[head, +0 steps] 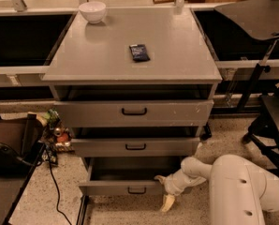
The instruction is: Open bottom drawer
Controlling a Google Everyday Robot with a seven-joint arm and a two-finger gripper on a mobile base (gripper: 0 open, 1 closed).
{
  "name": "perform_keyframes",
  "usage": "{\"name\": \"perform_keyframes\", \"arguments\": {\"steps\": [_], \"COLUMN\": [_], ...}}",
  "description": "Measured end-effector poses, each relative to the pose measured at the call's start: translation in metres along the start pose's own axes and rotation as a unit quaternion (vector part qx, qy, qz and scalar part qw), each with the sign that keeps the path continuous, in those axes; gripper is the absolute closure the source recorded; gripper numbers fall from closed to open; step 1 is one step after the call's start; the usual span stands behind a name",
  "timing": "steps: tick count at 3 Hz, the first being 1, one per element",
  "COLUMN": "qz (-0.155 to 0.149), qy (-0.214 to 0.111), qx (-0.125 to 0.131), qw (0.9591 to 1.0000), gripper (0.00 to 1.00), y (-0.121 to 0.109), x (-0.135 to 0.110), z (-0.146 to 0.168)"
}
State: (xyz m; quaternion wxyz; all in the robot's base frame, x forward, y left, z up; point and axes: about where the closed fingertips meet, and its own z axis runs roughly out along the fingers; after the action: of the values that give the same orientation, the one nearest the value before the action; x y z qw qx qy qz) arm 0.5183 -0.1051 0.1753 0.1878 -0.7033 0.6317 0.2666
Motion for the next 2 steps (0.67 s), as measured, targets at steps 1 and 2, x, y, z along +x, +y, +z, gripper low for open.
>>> {"name": "perform_keyframes", "arguments": {"steps": [1, 2], "qz": [0.005, 0.006], "qy": [0.004, 0.006], "qx": [-0.003, 0.001], "qw": [1.0, 1.0], "gripper": [0.42, 0.66], "y": [0.0102, 0.02], "x": [0.0008, -0.0024], "z": [-0.003, -0.0104]}}
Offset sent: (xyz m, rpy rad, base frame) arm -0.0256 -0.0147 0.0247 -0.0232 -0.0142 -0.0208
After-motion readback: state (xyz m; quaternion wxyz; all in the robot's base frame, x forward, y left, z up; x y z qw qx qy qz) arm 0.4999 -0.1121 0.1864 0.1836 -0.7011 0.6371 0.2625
